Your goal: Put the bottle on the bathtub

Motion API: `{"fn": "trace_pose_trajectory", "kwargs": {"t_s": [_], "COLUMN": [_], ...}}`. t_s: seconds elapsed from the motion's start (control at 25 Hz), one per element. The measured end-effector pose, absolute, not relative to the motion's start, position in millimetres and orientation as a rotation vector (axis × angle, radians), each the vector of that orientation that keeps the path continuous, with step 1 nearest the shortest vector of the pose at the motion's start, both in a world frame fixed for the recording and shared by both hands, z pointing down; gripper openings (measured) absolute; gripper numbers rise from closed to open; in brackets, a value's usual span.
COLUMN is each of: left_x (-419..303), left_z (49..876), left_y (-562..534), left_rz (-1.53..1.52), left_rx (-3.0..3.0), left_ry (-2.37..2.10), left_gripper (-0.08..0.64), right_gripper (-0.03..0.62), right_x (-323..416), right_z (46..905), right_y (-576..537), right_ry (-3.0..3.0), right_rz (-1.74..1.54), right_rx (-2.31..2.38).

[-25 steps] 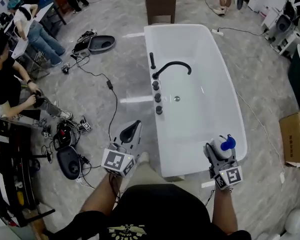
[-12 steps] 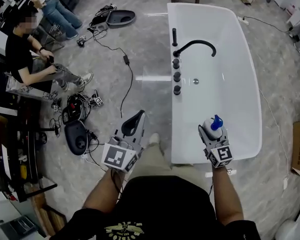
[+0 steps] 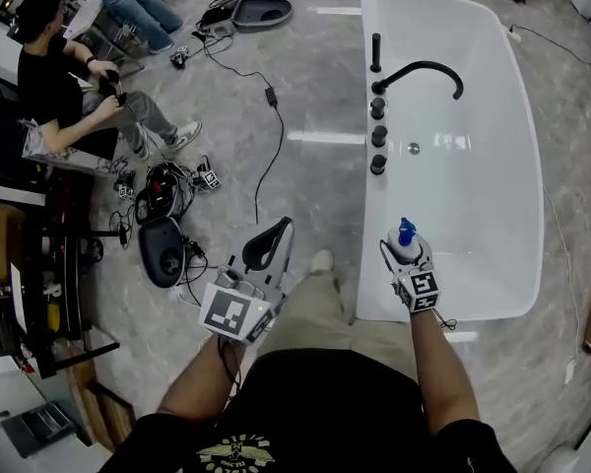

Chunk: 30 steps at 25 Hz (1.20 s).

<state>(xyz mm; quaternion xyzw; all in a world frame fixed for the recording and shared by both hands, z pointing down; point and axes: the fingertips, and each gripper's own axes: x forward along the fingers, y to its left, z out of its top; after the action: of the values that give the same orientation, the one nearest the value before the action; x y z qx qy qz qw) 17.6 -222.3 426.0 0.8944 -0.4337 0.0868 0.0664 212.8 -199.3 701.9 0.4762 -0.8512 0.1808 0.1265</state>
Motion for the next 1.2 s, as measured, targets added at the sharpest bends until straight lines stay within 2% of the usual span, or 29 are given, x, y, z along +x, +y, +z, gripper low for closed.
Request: {"fn": "trace_pose_trajectory", "kwargs": {"t_s": [0.32,0.52,0.8,1.2], "left_x": [12.5,3.5,12.9,25.6], "left_z": [443.0,462.8,496.7,489.3], "left_y": [-212.2,-205.0,-192.2,-191.0], "left_rz": [0.307,0.397,0.472,0.466], "left_rx": [2.706,2.690,2.670,2.689], "left_ry": [-1.263,-1.239,-1.149,-1.138], "left_gripper": [0.009,0.009,0.011,0.009], "right_gripper": [0.261,0.261,0.261,0.261], "right_x": [167.6,152.1,152.1,152.1], "right_z": [758.1,764.9,786.9,807.5], "right_y": [-207.7,-226.7,-227.4,-183.0], "right_ry": [-2.489,-2.558,-2.574,-2.554], "right_rz": [0.564,0.521,0.410,0.424], "right_rx": [1.265,1.307,1.317,1.141]}}
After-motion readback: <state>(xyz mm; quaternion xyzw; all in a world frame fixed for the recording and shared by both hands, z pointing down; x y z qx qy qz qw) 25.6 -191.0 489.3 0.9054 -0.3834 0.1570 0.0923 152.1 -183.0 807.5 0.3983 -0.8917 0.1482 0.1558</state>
